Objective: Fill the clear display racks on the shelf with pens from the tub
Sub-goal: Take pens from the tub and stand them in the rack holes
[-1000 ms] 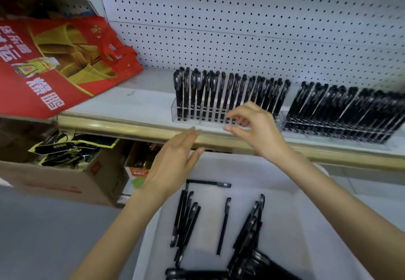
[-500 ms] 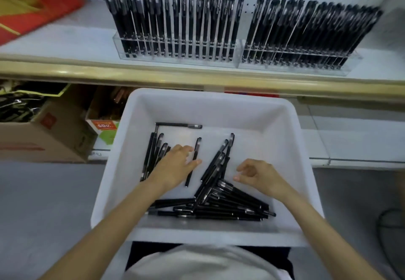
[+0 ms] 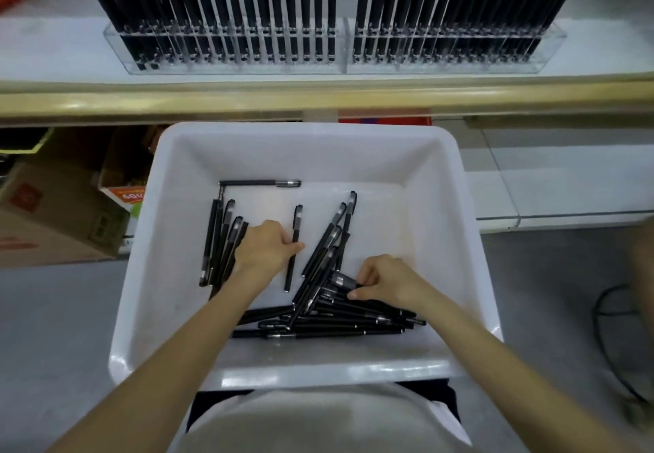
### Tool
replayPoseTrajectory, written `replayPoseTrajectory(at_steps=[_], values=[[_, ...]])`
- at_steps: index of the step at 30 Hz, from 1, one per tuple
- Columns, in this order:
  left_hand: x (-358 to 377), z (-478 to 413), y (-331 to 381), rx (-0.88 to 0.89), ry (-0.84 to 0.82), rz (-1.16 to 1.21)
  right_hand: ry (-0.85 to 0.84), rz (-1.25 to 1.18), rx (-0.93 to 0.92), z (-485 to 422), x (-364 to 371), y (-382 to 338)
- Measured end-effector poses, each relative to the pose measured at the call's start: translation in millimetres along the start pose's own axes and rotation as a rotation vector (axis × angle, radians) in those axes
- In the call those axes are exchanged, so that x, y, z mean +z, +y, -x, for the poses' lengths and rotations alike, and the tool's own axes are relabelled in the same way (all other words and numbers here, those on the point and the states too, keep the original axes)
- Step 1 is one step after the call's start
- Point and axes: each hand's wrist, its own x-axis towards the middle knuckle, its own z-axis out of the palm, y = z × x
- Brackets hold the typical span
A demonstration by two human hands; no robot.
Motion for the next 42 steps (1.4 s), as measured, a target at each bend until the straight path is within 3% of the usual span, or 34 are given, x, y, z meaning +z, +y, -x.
replayPoseTrajectory(at_steps=[12, 14, 17, 20, 32, 42], values=[[-4.6, -0.3, -6.6, 0.04, -0.062, 0.098, 0.023, -0.086, -0.043, 0.5, -11.5, 0.8], [-12.5, 3.7, -5.6, 0.037, -0.089, 0.263, 0.071, -0.126, -0.076, 4.3, -19.5, -4.3], [-38.1, 18.6, 0.7, 0.0, -0.198, 0.7, 0.158, -0.277, -0.133, 10.3, -32.3, -19.0], [-69.8, 29.2, 1.3, 0.049, -0.227, 0.888, 0.172, -0.432, -0.213, 11.9, -44.7, -42.4], [-176.1, 18.2, -39.9, 0.134, 0.073, 1.339, 0.232, -0.483, -0.65, -30.2, -96.7, -198.6], [-224.5, -5.2, -56.8, 0.196, 0.305, 1.512, 0.741, -0.423, -0.956, -80.0, -133.8, -322.4]])
